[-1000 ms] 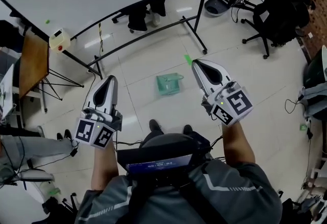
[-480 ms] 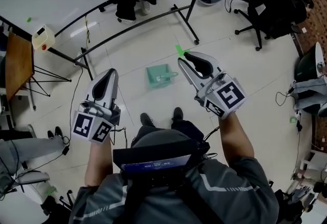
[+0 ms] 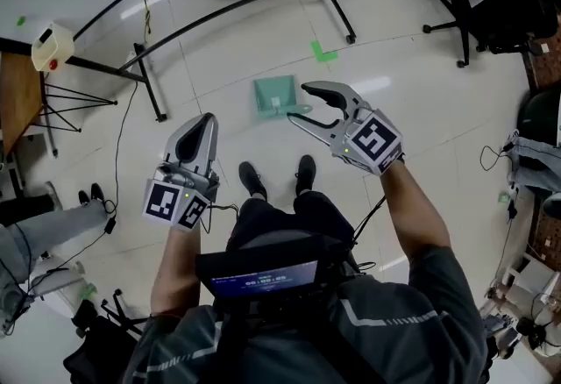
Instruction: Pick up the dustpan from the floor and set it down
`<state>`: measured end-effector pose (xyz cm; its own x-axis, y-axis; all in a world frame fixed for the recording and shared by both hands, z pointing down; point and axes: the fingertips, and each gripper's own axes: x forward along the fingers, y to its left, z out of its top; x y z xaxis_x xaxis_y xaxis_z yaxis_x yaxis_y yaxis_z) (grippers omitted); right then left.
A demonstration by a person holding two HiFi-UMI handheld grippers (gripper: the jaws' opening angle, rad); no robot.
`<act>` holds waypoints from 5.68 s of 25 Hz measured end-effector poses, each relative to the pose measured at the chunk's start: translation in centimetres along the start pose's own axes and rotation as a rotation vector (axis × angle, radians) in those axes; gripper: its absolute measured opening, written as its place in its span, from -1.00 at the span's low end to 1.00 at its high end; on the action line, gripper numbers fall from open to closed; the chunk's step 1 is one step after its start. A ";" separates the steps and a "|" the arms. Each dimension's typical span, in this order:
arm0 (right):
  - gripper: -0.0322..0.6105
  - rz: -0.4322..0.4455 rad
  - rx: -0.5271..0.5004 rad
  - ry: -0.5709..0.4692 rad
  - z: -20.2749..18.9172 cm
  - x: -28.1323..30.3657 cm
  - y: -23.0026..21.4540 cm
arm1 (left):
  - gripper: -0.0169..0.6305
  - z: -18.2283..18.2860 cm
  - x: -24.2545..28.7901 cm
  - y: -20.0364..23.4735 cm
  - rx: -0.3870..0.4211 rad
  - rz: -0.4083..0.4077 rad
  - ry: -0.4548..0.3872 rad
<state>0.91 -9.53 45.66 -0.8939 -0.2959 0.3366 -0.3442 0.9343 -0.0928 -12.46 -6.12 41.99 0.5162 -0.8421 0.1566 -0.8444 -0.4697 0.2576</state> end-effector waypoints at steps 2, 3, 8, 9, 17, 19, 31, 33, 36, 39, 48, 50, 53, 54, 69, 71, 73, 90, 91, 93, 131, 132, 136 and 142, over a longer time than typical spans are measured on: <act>-0.14 0.026 -0.002 0.042 -4.0 2.2 -0.9 | -0.88 -4.1 1.5 1.2 -0.014 -0.010 0.048; -0.14 0.038 -0.004 0.067 -6.1 3.2 -1.3 | -0.88 -6.1 2.2 1.7 -0.023 -0.019 0.072; -0.09 0.075 -0.036 0.222 -16.1 7.4 -3.7 | -0.88 -15.7 5.4 3.8 -0.095 -0.045 0.162; -0.09 0.085 -0.051 0.249 -17.9 8.1 -3.9 | -0.88 -17.6 5.9 3.9 -0.101 -0.052 0.181; -0.04 0.155 -0.179 0.403 -29.6 12.0 -6.7 | -0.88 -29.9 11.0 5.8 -0.126 -0.067 0.318; -0.02 0.172 -0.174 0.434 -31.6 12.3 -6.8 | -0.88 -31.9 11.3 5.4 -0.145 -0.079 0.342; -0.32 0.195 -0.168 0.443 -35.8 14.5 -7.1 | -0.88 -34.4 11.6 6.0 -0.159 -0.060 0.380; -0.35 0.209 -0.175 0.441 -35.8 14.7 -7.0 | -0.88 -34.3 11.5 6.2 -0.172 -0.053 0.382; -0.38 0.202 -0.144 0.430 -34.6 14.6 -7.1 | -0.88 -32.5 11.2 6.0 -0.179 -0.051 0.359; -0.39 0.188 -0.127 0.383 -31.0 14.2 -7.1 | -0.88 -28.1 11.1 5.9 -0.176 -0.063 0.283; -0.39 0.212 -0.139 0.218 -10.0 7.6 -0.2 | -0.88 -10.3 4.8 3.5 -0.134 -0.092 0.154; -0.39 0.215 -0.154 0.186 -4.7 5.3 2.0 | -0.88 -6.0 2.5 2.2 -0.130 -0.115 0.134; -0.40 0.218 -0.166 0.143 2.2 1.9 5.4 | -0.88 -0.7 -0.9 0.0 -0.115 -0.120 0.109; -0.40 0.221 -0.173 0.123 4.2 0.9 6.4 | -0.88 1.0 -1.9 -0.9 -0.107 -0.122 0.093; -0.41 0.168 -0.210 -0.083 16.6 -7.0 11.8 | -0.88 14.2 -7.5 -9.7 0.022 -0.172 -0.076; -0.41 0.163 -0.216 -0.082 16.6 -7.1 11.9 | -0.88 14.2 -7.8 -9.9 0.038 -0.178 -0.072; -0.41 0.155 -0.221 -0.080 16.7 -7.0 11.9 | -0.88 14.4 -8.2 -10.1 0.058 -0.182 -0.071; -0.41 0.125 -0.218 -0.064 15.7 -8.7 10.9 | -0.88 13.2 -9.8 -10.3 0.004 -0.130 -0.097; -0.41 0.130 -0.219 -0.065 15.5 -9.2 10.8 | -0.88 13.1 -9.8 -10.5 0.015 -0.103 -0.100; -0.41 0.145 -0.225 -0.068 15.0 -10.5 10.7 | -0.88 12.9 -9.7 -11.4 0.030 -0.065 -0.098; -0.42 0.183 -0.268 -0.120 14.3 -12.4 11.0 | -0.88 10.7 -10.6 -13.2 -0.003 0.005 -0.095; -0.43 0.181 -0.269 -0.125 14.7 -11.7 11.2 | -0.88 10.8 -10.8 -12.2 -0.008 -0.006 -0.095; -0.43 0.148 -0.245 -0.111 15.9 -7.6 10.9 | -0.88 11.7 -12.0 -7.6 -0.025 -0.055 -0.090; -0.43 0.086 -0.194 -0.140 17.8 -1.9 8.5 | -0.88 12.6 -11.6 -1.1 -0.052 -0.097 -0.113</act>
<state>-5.41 -4.60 27.55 -0.9534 -0.2254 0.2008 -0.2154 0.9740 0.0707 -19.33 0.79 27.87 0.5731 -0.8192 0.0210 -0.7812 -0.5384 0.3160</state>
